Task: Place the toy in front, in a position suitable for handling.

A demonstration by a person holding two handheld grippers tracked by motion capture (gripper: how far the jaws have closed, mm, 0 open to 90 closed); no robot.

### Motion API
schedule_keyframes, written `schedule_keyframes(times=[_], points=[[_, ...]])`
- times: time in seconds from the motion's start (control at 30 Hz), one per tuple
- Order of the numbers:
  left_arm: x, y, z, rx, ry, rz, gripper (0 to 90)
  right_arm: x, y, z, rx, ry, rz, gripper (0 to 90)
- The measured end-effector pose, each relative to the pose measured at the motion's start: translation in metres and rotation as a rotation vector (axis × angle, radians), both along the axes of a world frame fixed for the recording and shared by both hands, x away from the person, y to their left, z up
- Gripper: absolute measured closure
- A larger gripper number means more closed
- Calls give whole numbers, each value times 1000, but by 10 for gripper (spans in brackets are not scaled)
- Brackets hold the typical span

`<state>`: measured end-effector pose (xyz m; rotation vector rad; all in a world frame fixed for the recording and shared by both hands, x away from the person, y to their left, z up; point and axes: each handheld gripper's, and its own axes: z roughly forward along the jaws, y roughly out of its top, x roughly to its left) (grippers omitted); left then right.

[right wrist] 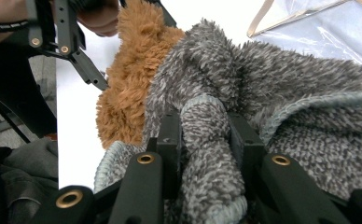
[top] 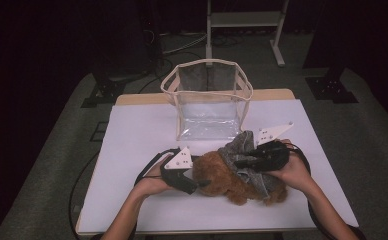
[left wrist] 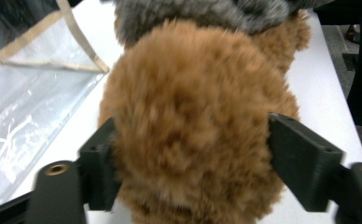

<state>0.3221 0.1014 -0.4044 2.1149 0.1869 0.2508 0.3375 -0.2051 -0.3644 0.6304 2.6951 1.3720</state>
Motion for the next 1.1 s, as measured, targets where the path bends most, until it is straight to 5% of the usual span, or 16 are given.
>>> schedule_keyframes(times=[0.4, 0.57, 0.8, 1.1], points=[[12, 3, -28, -74, 105, -5, 60, -1, -4, -4, 20, 6, 5, 695], [13, -6, -38, -56, 119, -20, 6, -2, -6, -5, 24, 12, 5, 696], [16, -7, -42, -76, 145, -28, 56, -1, -4, -3, 8, 15, 9, 695], [14, -3, -45, 2, 144, -13, 23, -2, -4, -3, 4, 11, 12, 695]])
